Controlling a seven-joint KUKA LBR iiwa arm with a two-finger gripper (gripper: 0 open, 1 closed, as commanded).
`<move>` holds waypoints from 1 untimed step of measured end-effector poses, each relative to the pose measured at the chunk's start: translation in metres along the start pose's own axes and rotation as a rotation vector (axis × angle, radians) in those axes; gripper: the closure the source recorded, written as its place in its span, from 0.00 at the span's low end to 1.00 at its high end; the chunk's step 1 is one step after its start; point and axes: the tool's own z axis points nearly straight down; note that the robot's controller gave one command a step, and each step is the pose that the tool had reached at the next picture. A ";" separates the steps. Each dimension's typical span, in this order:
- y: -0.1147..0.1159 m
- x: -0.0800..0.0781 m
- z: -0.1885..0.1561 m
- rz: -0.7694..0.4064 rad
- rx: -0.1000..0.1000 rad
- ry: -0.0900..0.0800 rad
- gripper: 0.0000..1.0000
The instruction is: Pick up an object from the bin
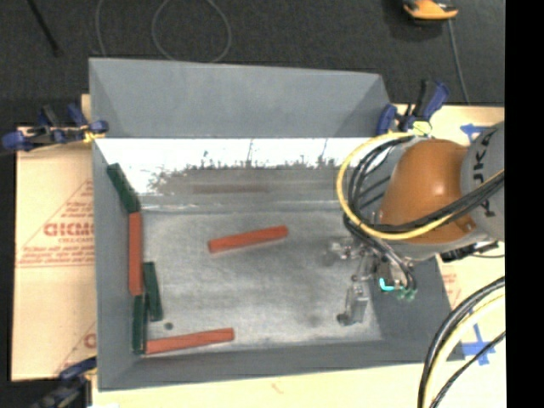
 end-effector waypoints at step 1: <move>0.025 -0.091 0.069 0.160 -0.003 -0.009 0.00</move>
Offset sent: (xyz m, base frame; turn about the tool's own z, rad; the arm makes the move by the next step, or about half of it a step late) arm 0.0885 0.0236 -0.0677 0.1628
